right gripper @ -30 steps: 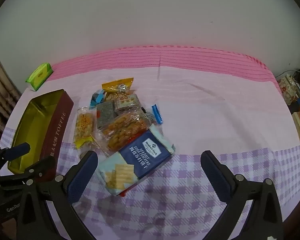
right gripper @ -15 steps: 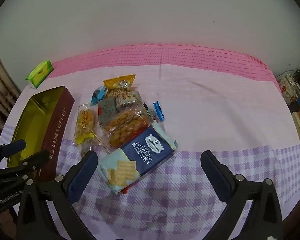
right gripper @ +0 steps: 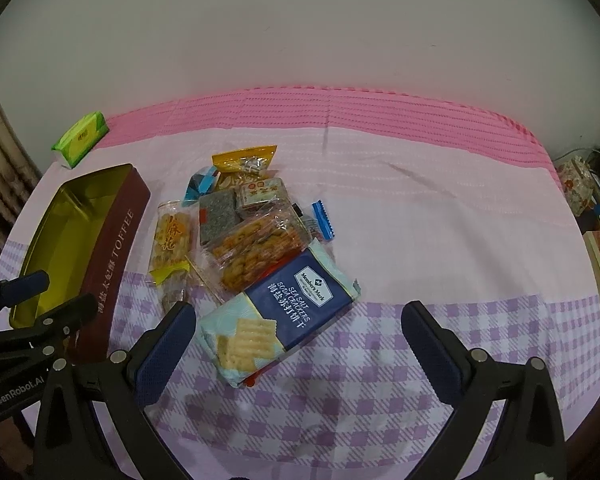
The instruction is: Organize snacks
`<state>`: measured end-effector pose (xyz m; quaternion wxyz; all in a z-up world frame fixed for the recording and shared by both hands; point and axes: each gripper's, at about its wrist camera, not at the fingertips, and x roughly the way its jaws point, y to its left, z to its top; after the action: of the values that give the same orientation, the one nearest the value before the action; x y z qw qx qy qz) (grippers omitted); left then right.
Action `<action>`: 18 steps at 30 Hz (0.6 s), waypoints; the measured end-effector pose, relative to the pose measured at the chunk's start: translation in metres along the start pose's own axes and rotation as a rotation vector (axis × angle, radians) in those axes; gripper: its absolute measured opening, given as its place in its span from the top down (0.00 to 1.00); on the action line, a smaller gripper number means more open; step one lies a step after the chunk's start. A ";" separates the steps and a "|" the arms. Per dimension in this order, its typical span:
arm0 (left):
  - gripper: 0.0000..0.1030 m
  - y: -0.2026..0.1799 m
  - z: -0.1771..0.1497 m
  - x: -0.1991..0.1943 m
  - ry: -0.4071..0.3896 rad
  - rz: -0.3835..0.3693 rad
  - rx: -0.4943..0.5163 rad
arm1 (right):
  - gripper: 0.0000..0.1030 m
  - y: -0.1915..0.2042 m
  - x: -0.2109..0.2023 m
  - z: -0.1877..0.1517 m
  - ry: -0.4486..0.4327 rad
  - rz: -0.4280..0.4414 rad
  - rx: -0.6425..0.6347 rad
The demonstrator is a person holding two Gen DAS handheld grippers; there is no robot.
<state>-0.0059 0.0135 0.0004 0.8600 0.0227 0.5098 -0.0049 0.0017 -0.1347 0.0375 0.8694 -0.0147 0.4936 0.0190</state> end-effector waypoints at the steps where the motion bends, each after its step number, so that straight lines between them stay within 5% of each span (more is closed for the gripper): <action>1: 0.30 -0.001 0.000 0.001 0.000 0.001 0.000 | 0.01 0.000 0.000 0.000 0.000 -0.001 -0.002; 18: 0.30 0.001 0.001 0.003 0.002 -0.003 -0.001 | 0.01 0.002 0.006 -0.002 0.018 -0.004 -0.014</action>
<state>-0.0035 0.0148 -0.0014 0.8594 0.0212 0.5108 -0.0060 0.0030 -0.1329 0.0316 0.8649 -0.0220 0.5011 0.0206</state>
